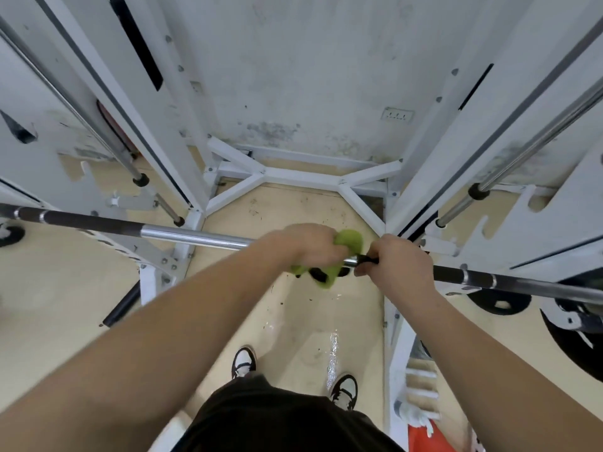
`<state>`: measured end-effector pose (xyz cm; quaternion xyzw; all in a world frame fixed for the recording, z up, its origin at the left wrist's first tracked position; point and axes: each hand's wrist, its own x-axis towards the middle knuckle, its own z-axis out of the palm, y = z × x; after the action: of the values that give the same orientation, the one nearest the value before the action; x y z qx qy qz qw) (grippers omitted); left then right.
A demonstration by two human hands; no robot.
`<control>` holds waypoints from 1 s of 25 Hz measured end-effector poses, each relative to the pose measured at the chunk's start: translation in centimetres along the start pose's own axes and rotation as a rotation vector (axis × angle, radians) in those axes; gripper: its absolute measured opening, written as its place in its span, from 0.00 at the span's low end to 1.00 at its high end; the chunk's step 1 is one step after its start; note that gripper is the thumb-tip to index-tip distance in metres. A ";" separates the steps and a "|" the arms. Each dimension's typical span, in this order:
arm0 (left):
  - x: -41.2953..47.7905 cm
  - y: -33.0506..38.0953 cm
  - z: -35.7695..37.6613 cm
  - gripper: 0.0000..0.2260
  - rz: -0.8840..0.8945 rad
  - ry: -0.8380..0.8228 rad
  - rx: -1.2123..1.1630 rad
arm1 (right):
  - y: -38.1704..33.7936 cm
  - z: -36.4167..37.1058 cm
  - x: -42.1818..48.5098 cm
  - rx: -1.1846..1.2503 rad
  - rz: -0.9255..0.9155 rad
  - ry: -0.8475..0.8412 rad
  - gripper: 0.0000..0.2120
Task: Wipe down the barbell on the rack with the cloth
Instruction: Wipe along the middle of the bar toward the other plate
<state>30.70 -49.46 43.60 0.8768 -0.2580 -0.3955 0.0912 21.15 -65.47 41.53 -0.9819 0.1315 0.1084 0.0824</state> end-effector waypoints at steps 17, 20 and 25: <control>-4.4 -3.9 9.2 0.06 0.085 0.950 -0.207 | -2.3 -1.6 0.5 -0.141 -0.024 -0.047 0.11; -6.5 -6.7 10.2 0.12 -0.219 0.818 -0.950 | -5.8 -2.2 1.7 -0.061 -0.079 -0.023 0.15; -9.9 -10.8 11.8 0.10 -0.509 0.853 -1.804 | -10.9 -0.2 1.8 0.112 -0.217 0.004 0.11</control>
<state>20.61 -34.57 38.21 0.5783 0.3821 -0.1056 0.7131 25.92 -55.61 42.72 -0.9844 0.0305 0.0896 0.1481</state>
